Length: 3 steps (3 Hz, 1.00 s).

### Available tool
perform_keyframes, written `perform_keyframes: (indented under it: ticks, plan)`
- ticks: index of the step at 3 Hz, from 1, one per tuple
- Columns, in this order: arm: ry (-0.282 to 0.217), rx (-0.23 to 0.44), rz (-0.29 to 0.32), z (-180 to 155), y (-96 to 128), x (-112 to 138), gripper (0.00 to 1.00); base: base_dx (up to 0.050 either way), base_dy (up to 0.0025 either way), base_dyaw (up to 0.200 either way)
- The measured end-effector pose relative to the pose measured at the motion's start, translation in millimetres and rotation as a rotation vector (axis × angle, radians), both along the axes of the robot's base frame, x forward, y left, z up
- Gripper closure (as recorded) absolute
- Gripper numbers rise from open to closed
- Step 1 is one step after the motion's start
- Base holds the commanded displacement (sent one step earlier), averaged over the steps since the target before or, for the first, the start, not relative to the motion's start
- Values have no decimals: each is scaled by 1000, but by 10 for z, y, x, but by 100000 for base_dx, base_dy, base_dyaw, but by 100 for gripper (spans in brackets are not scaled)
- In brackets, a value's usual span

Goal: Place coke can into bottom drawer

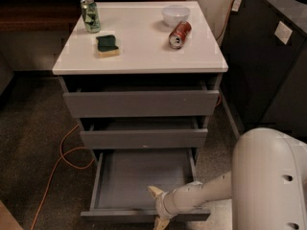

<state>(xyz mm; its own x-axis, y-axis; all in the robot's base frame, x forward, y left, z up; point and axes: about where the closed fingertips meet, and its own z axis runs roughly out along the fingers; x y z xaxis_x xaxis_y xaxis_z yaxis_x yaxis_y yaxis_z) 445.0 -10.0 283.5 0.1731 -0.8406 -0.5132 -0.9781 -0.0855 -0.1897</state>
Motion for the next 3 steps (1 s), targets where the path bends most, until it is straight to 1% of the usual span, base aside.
perform_keyframes:
  ticks: [1, 2, 3]
  plan:
    - [-1, 29, 18, 305, 14, 6, 0, 0, 0, 0]
    - [-13, 40, 27, 571, -24, 42, 0, 0, 0, 0]
    - [-43, 48, 77, 1156, -84, 82, 0, 0, 0, 0]
